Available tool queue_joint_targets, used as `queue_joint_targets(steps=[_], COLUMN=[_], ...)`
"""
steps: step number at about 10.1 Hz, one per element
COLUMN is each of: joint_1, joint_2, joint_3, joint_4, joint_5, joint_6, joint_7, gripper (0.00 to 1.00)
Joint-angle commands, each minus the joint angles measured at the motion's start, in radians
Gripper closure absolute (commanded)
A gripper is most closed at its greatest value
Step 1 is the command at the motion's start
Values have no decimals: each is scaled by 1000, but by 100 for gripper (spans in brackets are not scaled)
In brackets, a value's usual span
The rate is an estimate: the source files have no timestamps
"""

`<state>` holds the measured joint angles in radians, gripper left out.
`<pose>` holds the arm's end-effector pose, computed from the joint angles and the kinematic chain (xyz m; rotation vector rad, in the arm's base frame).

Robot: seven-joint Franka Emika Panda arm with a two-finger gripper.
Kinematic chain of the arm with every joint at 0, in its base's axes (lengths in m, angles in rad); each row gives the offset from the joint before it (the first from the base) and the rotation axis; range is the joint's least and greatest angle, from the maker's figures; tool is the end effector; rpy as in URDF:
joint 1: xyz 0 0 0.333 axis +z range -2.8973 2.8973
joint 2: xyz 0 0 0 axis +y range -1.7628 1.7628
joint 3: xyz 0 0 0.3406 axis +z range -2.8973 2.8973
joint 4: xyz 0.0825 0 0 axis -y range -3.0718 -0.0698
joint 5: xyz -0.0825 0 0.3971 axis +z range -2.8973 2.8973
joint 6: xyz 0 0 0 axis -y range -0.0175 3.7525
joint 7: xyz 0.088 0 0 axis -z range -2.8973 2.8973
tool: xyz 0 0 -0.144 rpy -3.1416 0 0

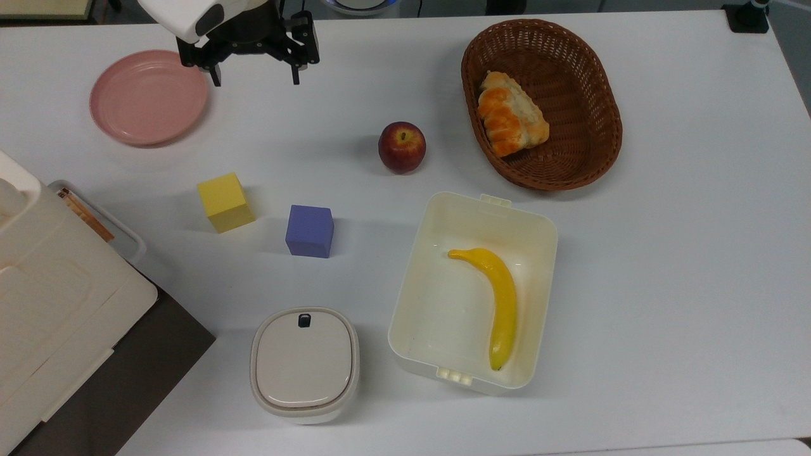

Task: Put the bread on the table
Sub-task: 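Move the open gripper over the wicker basket and lower it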

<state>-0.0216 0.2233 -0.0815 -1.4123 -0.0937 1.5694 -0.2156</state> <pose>0.6314 -0.0736 0.5553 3.0339 0.1775 -0.1252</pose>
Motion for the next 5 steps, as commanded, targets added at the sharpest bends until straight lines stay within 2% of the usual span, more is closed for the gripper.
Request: queue_joint_targets(steps=[1, 5], joint_1=[14, 32], joint_2=[-27, -12], joint_3=[-12, 3], joint_4=[-23, -36], joint_5=[25, 26], joint_6=[15, -60], joint_7=[-54, -44], gripper=[0, 0])
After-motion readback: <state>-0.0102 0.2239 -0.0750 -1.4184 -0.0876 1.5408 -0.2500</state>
